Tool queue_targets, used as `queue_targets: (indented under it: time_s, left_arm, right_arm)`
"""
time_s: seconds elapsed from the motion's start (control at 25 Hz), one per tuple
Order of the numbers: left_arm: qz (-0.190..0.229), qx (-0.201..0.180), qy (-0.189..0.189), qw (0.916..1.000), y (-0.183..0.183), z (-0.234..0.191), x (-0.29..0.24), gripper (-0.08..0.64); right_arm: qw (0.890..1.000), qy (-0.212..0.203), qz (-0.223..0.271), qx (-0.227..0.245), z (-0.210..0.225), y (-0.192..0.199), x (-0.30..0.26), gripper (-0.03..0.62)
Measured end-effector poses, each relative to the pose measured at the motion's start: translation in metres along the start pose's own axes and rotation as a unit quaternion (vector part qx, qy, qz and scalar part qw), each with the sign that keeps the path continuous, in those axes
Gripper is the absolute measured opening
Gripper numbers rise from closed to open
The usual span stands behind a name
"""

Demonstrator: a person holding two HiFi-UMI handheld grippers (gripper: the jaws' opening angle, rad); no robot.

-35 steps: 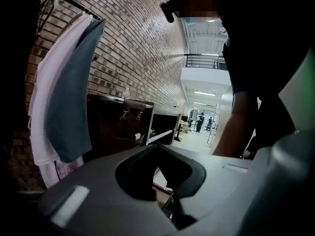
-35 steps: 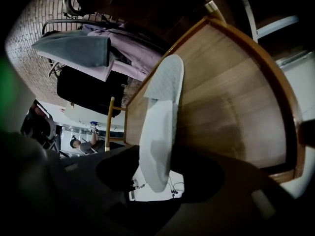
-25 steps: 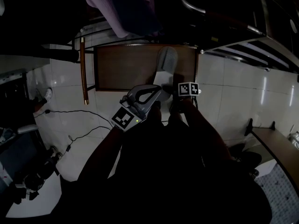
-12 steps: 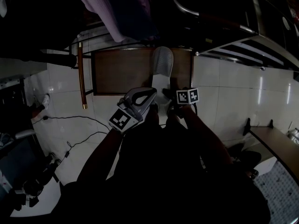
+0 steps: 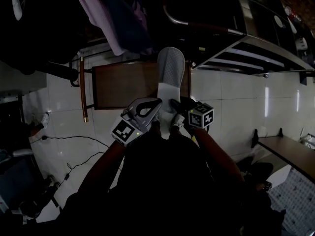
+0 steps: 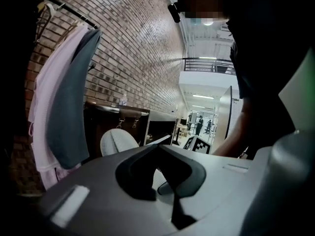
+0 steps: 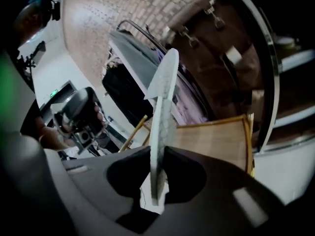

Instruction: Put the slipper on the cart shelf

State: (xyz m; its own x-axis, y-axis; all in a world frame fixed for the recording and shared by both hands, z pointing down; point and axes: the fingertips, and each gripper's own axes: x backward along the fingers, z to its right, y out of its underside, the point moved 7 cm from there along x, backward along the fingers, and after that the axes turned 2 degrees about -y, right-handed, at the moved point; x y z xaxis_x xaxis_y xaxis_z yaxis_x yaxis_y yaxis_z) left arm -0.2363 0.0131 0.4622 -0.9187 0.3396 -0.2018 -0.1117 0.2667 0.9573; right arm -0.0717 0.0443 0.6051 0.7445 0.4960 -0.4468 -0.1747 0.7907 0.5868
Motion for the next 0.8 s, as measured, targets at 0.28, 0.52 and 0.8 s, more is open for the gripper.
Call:
queue_targets:
  time_s: [0.28, 0.52, 0.8]
  left_arm:
    - [0.016, -0.018, 0.012, 0.9996, -0.033, 0.028, -0.004, 0.002]
    - [0.036, -0.034, 0.022, 0.9985, -0.057, 0.047, -0.012, 0.002]
    - [0.054, -0.056, 0.032, 0.9965, -0.088, 0.06, -0.028, 0.002]
  right_arm:
    - [0.995, -0.012, 0.084, 0.051, -0.052, -0.051, 0.072, 0.064]
    - [0.982, 0.014, 0.151, 0.116, -0.078, -0.085, 0.119, 0.064]
    - [0.953, 0.058, 0.205, 0.214, -0.103, -0.129, 0.167, 0.064]
